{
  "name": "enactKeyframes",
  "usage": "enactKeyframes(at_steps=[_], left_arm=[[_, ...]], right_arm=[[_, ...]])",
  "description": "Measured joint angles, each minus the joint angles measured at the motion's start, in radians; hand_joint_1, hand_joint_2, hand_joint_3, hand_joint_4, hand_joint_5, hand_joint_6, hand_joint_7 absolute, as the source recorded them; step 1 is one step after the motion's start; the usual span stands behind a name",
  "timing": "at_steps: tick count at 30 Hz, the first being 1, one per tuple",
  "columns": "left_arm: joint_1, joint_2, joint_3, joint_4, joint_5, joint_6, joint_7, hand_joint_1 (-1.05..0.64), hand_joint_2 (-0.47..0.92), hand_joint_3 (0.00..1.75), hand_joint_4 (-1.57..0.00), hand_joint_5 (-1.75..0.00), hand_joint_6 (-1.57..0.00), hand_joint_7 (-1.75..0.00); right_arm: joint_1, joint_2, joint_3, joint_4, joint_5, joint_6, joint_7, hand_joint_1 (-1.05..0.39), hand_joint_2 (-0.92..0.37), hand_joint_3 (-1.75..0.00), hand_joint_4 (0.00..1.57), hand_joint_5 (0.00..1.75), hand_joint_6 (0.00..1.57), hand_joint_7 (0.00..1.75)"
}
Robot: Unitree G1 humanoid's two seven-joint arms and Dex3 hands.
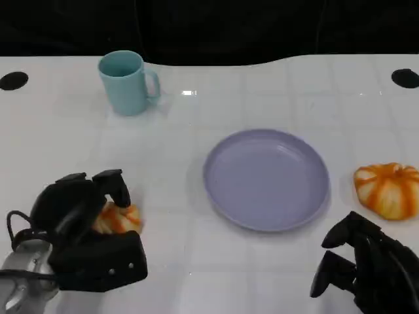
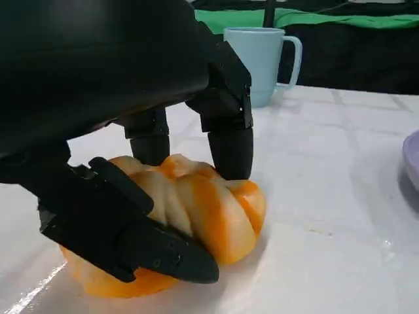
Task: Grasp the bread from the table and place it into the plate.
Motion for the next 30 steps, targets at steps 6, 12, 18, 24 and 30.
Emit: enactKeyframes(at_steps=[6, 12, 18, 24, 30], left_arm=[[-0.024, -0.028, 0.031, -0.044, -0.062, 0.008, -0.031, -0.19, 0.59, 0.97, -0.84, -1.75, -0.66, -1.75], [-0.072, -0.052, 0.057, -0.117, -0.124, 0.033, -0.111, -0.17, 0.44, 1.26, -0.84, -1.75, -0.70, -1.75], [-0.095, -0.066, 0.069, -0.164, -0.155, 0.055, -0.148, -0.14, 0.39, 1.28, -0.84, -1.75, -0.69, -1.75], [-0.117, -0.084, 0.071, -0.157, -0.184, 0.016, -0.161, -0.13, 0.37, 1.29, -0.82, -1.75, -0.69, -1.75], [-0.160, -0.130, 0.057, -0.126, -0.163, -0.008, -0.127, -0.11, 0.38, 1.34, -0.85, -1.75, -0.71, -1.75]], right_arm=[[0.000, 0.000, -0.001, 0.000, 0.001, 0.003, 0.000, -0.53, -0.92, -0.45, 0.62, 1.75, 0.39, 1.68], [0.000, 0.000, -0.005, 0.001, 0.005, 0.004, 0.002, -0.53, -0.92, -0.44, 0.62, 1.75, 0.39, 1.68], [0.000, 0.000, -0.007, 0.003, 0.008, 0.000, 0.006, -0.52, -0.92, -0.45, 0.64, 1.75, 0.41, 1.68], [0.004, 0.000, -0.007, 0.003, 0.009, 0.001, 0.007, -0.53, -0.92, -0.44, 0.63, 1.75, 0.41, 1.67], [0.007, -0.001, -0.008, 0.003, 0.013, 0.001, 0.009, -0.53, -0.92, -0.43, 0.62, 1.75, 0.41, 1.65]])
